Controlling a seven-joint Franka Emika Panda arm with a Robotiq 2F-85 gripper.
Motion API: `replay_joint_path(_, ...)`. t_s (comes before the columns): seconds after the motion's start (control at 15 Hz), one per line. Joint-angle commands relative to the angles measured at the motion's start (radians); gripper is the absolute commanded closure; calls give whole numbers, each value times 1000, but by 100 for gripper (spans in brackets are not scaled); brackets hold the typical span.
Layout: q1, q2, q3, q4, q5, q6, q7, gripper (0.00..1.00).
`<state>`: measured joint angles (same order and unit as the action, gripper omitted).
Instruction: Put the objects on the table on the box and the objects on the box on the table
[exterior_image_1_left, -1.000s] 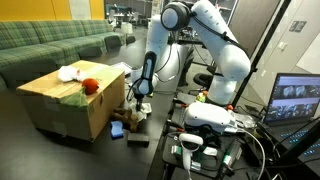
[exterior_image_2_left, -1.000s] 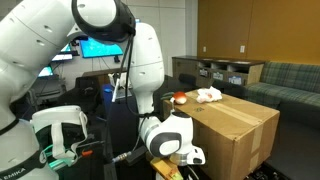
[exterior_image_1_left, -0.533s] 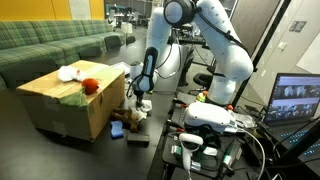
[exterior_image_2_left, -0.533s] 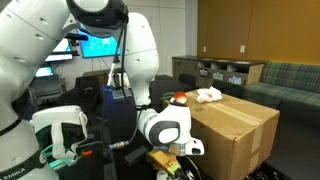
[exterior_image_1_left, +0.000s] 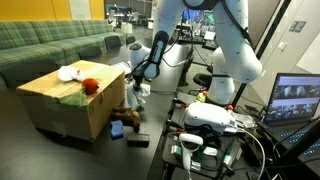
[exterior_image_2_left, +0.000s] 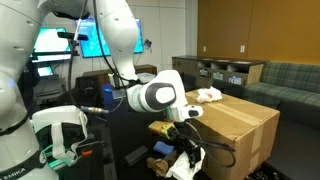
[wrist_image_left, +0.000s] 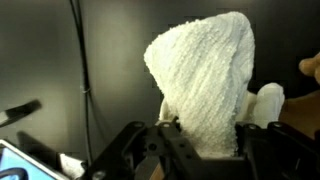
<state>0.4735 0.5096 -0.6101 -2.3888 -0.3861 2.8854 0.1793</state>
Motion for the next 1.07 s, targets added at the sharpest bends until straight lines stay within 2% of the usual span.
replay_joint_path(0.0, 197, -155, -187, -5, -153, -124, 239, 95)
replay_joint_path(0.13, 244, -216, -219, 42, -220, -214, 376, 95)
replay_joint_path(0.27, 212, -290, -165, 96, -243, -328, 468, 95)
replay_joint_path(0.47, 91, -373, -7, 175, -216, -458, 550, 95)
replay_joint_path(0.73, -133, -407, 265, 274, -167, -520, 634, 95)
replay_joint_path(0.87, -210, -385, 357, 320, -130, -520, 660, 95)
replay_joint_path(1.0, -260, -353, 420, 353, -117, -505, 699, 95)
